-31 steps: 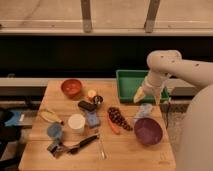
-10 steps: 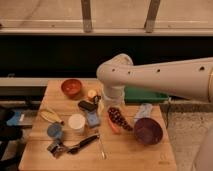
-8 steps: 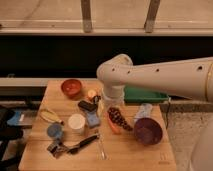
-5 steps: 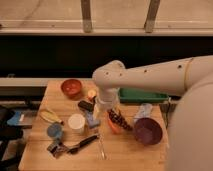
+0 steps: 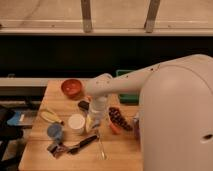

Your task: Place pepper in paper cup

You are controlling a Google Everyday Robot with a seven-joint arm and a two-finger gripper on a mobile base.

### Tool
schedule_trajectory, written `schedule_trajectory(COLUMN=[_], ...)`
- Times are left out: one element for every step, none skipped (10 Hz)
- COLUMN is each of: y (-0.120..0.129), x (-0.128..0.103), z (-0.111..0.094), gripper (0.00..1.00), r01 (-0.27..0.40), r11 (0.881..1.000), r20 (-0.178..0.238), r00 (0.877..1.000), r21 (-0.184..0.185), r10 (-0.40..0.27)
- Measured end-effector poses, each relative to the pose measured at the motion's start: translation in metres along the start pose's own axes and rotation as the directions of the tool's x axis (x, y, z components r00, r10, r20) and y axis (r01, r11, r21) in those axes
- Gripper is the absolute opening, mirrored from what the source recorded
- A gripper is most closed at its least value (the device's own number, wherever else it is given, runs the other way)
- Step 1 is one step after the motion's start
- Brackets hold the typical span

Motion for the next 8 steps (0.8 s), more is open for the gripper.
schedule_trajectory(y=[-0.002, -0.007, -0.016, -0.026, -0.032, -0.045, -0.054, -0.058], x=[0.003, 0.006, 0.007, 0.007, 0.004, 0.003, 0.001, -0.002], z=[0.011, 0.016, 0.018, 0.020, 0.023, 0.024, 0.026, 0.028], gripper=[0.71, 0.71, 0.71, 0.71, 0.71, 0.71, 0.71, 0.71], r01=[-0.015, -0.030, -0.046, -0.063, -0.073, -0.091, -0.103, -0.108], r11=[1.000, 0.999, 0.998, 0.996, 0.996, 0.994, 0.993, 0.993], r20=[-0.030, -0.046, -0.054, -0.064, -0.070, -0.074, -0.077, -0.079], r00=[0.999, 0.998, 0.997, 0.996, 0.995, 0.993, 0.991, 0.991], r21=[0.021, 0.035, 0.046, 0.056, 0.057, 0.055, 0.050, 0.042], r10=[0.016, 0.032, 0.048, 0.067, 0.077, 0.095, 0.107, 0.111])
